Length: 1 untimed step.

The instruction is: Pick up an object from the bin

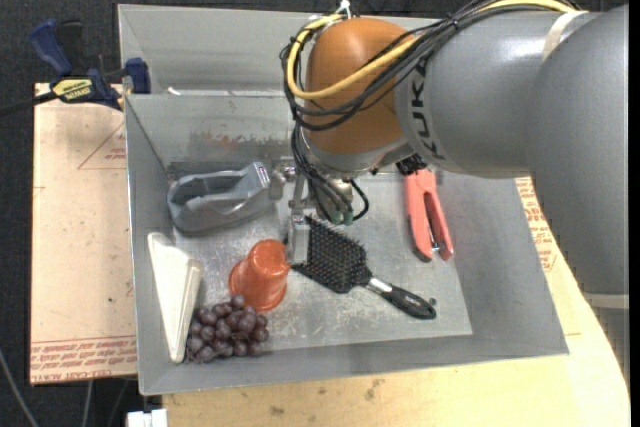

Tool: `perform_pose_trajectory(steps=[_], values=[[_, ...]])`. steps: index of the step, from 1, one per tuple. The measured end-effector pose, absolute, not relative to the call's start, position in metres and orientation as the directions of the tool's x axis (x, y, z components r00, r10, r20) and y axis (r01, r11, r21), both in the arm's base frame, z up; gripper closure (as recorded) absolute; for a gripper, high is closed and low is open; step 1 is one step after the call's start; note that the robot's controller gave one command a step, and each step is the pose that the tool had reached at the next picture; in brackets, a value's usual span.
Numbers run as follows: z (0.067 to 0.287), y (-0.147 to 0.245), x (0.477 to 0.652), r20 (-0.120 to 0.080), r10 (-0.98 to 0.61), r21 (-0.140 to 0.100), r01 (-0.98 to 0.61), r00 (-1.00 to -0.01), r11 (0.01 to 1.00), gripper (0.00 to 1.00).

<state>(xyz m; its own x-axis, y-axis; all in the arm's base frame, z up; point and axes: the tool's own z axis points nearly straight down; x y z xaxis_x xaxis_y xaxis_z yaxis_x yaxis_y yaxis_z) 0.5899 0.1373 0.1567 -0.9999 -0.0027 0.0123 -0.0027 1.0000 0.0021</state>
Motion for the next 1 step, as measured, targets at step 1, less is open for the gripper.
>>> perform_pose_trajectory(steps=[1], values=[[0.1586, 0.1360, 0.5915, 0.000, -0.001, 0.002, -0.001, -1.000, 1.000, 0.00]])
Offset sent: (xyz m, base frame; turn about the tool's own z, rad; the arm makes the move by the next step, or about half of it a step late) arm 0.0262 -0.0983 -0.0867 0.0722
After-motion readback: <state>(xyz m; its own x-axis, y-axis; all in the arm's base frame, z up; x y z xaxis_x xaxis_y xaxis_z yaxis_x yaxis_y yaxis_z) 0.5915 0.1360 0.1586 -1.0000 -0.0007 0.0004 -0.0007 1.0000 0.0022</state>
